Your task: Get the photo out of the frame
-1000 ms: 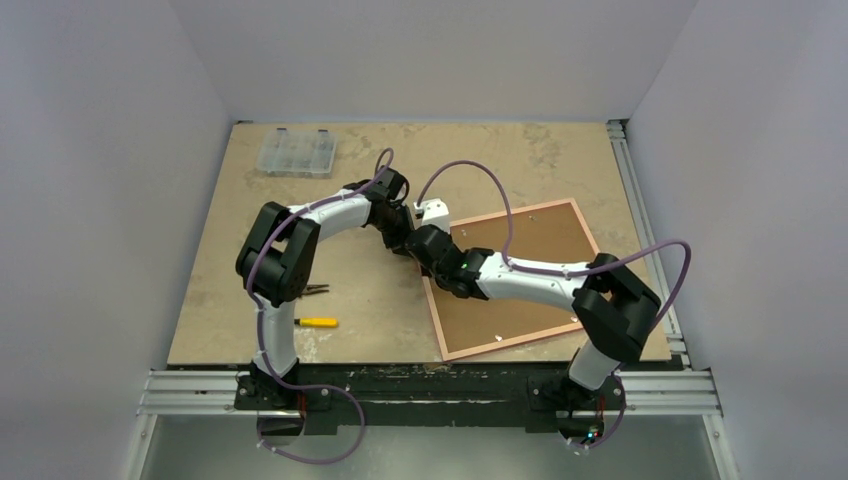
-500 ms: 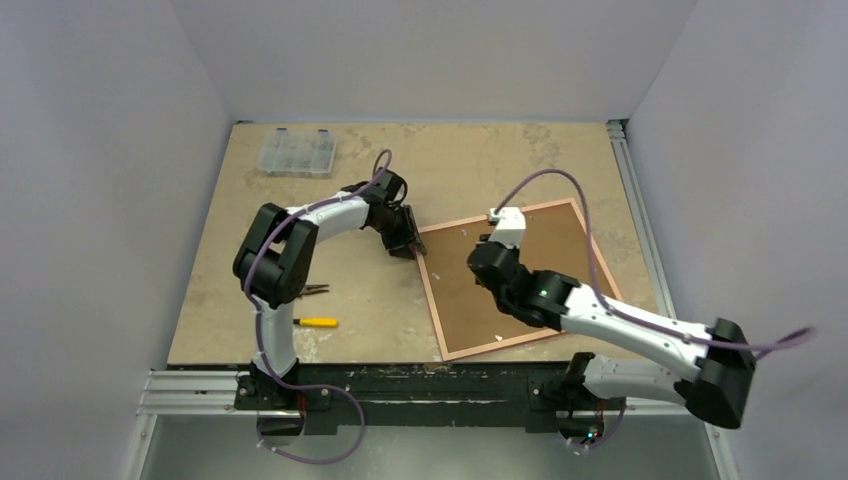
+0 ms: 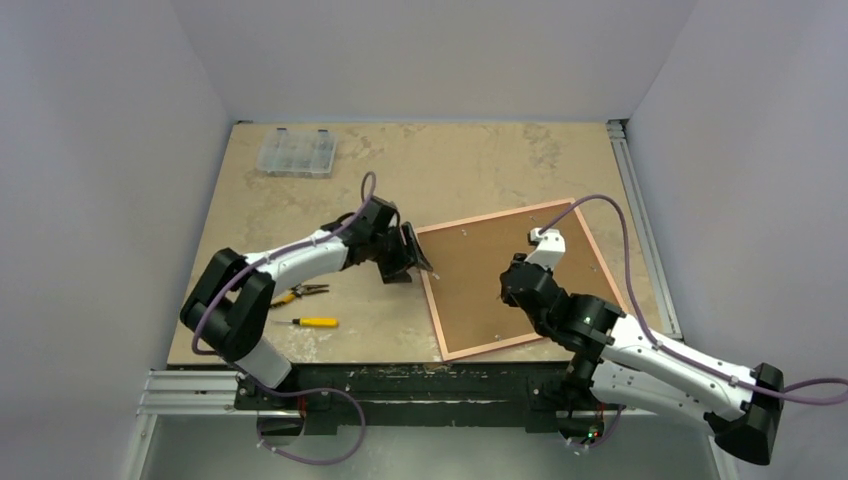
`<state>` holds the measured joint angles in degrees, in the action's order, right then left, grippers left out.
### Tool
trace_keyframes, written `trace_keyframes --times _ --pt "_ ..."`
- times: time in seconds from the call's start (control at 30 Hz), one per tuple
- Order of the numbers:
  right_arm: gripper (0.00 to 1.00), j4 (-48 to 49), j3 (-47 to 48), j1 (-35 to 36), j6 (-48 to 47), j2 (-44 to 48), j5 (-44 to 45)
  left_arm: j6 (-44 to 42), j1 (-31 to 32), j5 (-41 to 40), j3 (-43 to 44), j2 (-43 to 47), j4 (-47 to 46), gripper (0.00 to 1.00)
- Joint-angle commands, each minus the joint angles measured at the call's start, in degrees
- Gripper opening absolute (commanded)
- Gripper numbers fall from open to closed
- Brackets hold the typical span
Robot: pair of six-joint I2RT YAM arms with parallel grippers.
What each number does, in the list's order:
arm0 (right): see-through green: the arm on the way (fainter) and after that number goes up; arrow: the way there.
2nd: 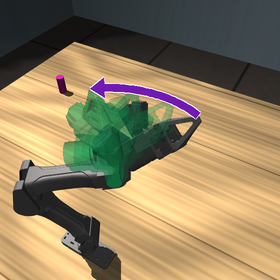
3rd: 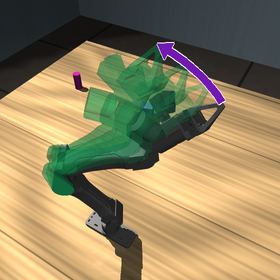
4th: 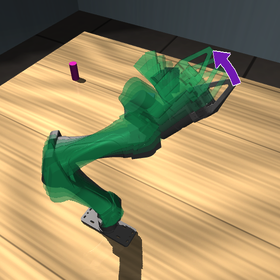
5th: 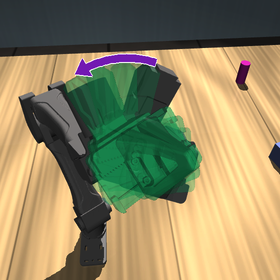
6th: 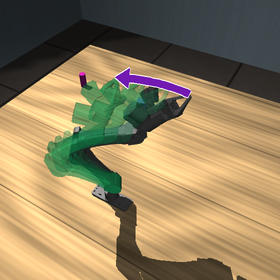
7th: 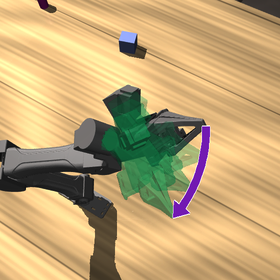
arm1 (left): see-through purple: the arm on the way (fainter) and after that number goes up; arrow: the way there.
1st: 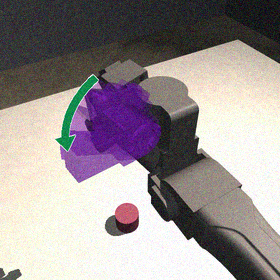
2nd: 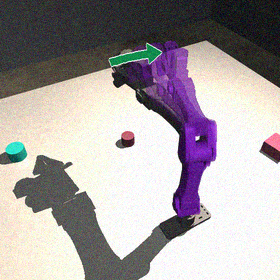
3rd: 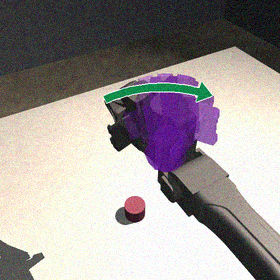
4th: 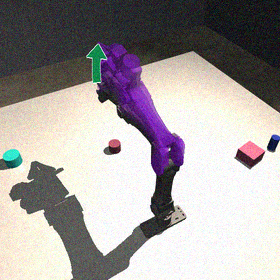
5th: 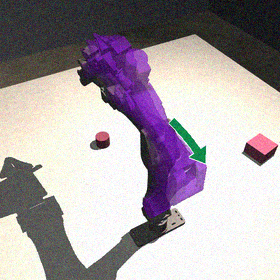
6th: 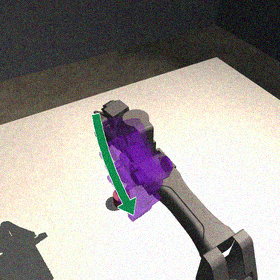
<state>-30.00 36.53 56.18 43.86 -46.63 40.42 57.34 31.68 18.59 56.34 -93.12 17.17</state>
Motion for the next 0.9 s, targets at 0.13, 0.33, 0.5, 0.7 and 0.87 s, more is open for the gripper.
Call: trace_keyframes --times 0.13,0.33,0.5,0.7,0.87 --pt "0.0 -1.56 -2.02 -0.11 2.96 7.62 -0.46 17.03 15.17 -11.85 -12.45 7.4 -5.58 0.52" --pt "0.0 -1.4 -2.56 -0.11 3.58 7.12 -1.47 16.76 19.74 -10.83 -9.98 0.55 -7.55 0.39" --pt "0.0 -0.97 -2.77 -0.11 3.2 6.32 -2.0 9.2 18.63 -12.5 -6.35 -3.11 -3.35 0.29" --pt "0.0 0.38 -3.78 -0.11 1.96 5.82 -1.59 -10.84 11.93 -9.92 6.02 -8.32 10.19 0.09" --pt "0.0 2.75 -4.13 -0.11 0.11 3.77 -1.83 -29.29 4.93 -11.5 18.31 -13.22 20.68 0.01"
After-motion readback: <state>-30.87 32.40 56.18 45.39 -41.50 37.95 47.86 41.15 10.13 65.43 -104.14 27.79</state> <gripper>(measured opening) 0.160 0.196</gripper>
